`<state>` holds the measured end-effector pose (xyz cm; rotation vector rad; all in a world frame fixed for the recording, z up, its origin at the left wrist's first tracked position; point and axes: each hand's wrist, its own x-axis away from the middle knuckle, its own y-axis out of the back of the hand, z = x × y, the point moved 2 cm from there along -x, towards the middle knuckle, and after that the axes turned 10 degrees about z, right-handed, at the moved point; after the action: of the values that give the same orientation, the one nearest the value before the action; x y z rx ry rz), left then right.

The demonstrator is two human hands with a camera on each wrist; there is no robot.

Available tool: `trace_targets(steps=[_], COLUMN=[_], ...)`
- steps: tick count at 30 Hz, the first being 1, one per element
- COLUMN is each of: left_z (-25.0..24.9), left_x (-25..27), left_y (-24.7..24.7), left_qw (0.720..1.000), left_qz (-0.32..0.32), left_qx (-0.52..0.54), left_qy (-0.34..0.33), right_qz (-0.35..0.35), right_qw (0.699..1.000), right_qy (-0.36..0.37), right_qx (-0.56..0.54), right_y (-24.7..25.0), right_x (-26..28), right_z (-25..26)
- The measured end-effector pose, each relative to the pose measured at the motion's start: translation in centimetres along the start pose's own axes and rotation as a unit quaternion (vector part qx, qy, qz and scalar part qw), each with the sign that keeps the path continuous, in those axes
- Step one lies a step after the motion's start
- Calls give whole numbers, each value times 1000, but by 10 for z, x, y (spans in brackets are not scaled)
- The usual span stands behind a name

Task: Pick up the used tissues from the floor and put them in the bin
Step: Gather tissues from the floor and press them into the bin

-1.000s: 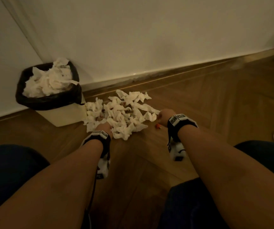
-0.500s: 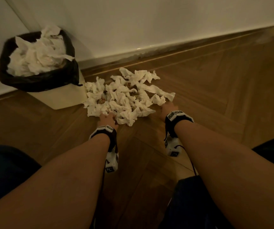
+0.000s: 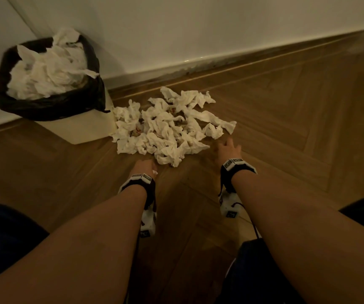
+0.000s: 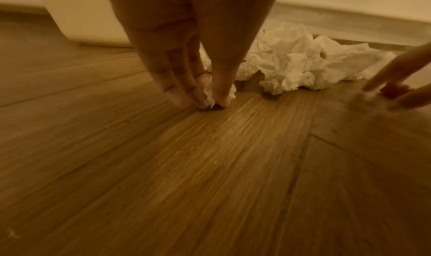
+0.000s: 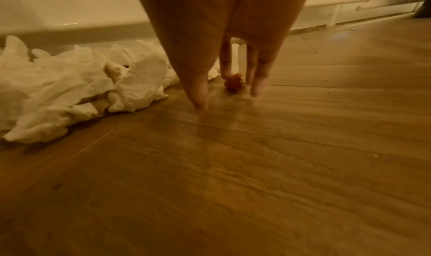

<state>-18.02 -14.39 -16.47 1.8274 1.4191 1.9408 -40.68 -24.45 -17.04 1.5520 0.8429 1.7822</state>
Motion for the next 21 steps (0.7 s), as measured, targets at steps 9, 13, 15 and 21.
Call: trace_targets(steps=[9, 13, 15, 21], left_z=[-3, 0, 1, -10], left_x=[14, 17, 14, 9], left_y=[4, -1, 0, -1], left_qw=[999, 998, 998, 991], left_qz=[-14, -22, -15, -31], left_qx=[30, 45, 55, 121], left_qy=[-25, -27, -25, -44], right_qz=[-105, -86, -7, 22], right_qw=[994, 995, 999, 1000], right_qy=[-16, -26, -23, -6], right_qx=[-32, -42, -37, 1], right_y=[-2, 7, 8, 3], right_x=[7, 1, -5, -5], right_z=[-7, -15, -19, -2])
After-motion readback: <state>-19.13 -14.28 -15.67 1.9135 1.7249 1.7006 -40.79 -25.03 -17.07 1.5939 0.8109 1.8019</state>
